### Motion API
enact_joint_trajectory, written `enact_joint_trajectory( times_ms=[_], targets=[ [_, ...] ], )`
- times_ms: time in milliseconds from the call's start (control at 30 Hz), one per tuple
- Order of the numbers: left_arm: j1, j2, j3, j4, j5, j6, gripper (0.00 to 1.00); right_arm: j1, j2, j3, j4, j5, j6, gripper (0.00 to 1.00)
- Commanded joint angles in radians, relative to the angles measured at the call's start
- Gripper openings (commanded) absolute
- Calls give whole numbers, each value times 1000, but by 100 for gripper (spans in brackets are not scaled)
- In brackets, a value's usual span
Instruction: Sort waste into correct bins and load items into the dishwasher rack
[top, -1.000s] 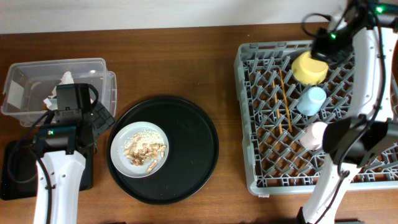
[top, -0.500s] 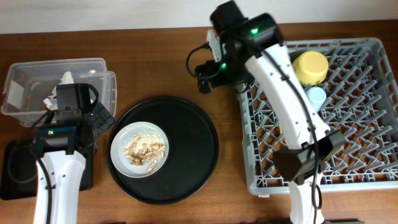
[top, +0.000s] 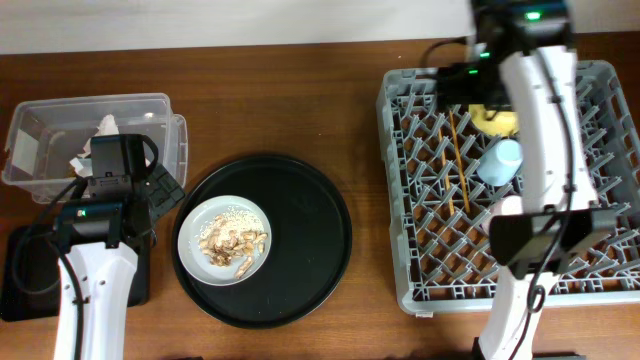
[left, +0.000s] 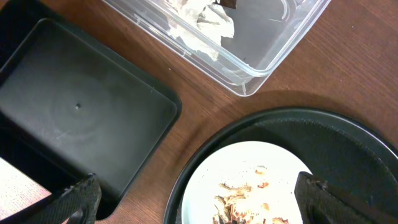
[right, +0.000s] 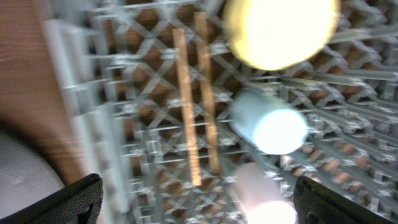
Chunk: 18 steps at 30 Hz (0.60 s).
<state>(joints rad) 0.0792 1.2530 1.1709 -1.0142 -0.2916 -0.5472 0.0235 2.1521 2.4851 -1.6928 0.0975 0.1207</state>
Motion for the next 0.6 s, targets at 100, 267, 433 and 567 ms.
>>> enact_joint_trajectory(
  times_ms=[100,267,433,567],
  targets=[
    [4,-10,11,21,79,-6,99,-170,-36,18,-2,1,-61,98],
    [4,-10,11,-77,547,-6,99,-243,-36,18,-2,1,-61,98],
    [-70,-10,4,-118,796,27,99,-261,-36,18,-2,1,-61,98],
    [-278,-2,4,-57,679,88,99,-260,-36,18,-2,1,-61,98]
  ],
)
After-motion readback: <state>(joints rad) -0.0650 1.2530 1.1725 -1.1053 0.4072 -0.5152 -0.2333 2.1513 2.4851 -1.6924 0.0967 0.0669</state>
